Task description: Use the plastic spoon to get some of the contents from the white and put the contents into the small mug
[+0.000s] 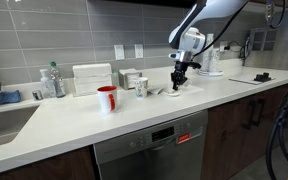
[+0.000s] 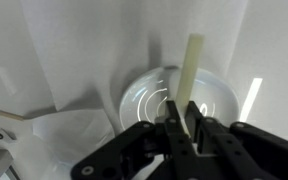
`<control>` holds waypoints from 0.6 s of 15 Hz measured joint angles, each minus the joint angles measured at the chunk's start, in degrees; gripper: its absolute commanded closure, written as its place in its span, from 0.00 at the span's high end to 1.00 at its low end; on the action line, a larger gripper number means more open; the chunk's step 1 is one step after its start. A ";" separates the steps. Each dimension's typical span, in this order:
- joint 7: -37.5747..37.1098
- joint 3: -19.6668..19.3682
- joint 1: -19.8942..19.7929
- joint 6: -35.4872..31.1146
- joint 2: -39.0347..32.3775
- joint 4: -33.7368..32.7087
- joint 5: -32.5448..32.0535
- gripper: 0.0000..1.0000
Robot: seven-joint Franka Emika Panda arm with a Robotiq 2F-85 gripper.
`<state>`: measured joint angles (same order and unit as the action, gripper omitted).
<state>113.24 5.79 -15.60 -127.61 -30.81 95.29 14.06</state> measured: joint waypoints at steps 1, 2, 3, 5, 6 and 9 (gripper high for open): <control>0.44 -0.08 0.11 -0.95 -0.01 0.04 -0.18 0.04; 0.79 -0.19 0.25 -2.10 -0.02 0.11 -0.42 0.04; 1.21 -0.22 0.36 -3.32 -0.01 0.26 -0.69 0.04; 2.10 -0.28 0.66 -5.70 0.17 0.84 -1.63 0.04; 2.40 -0.28 0.82 -6.28 0.36 1.12 -2.11 0.04; 2.98 -0.29 1.01 -6.50 0.74 1.45 -2.57 0.04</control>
<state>116.22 5.50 -14.59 -134.11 -30.07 96.75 11.50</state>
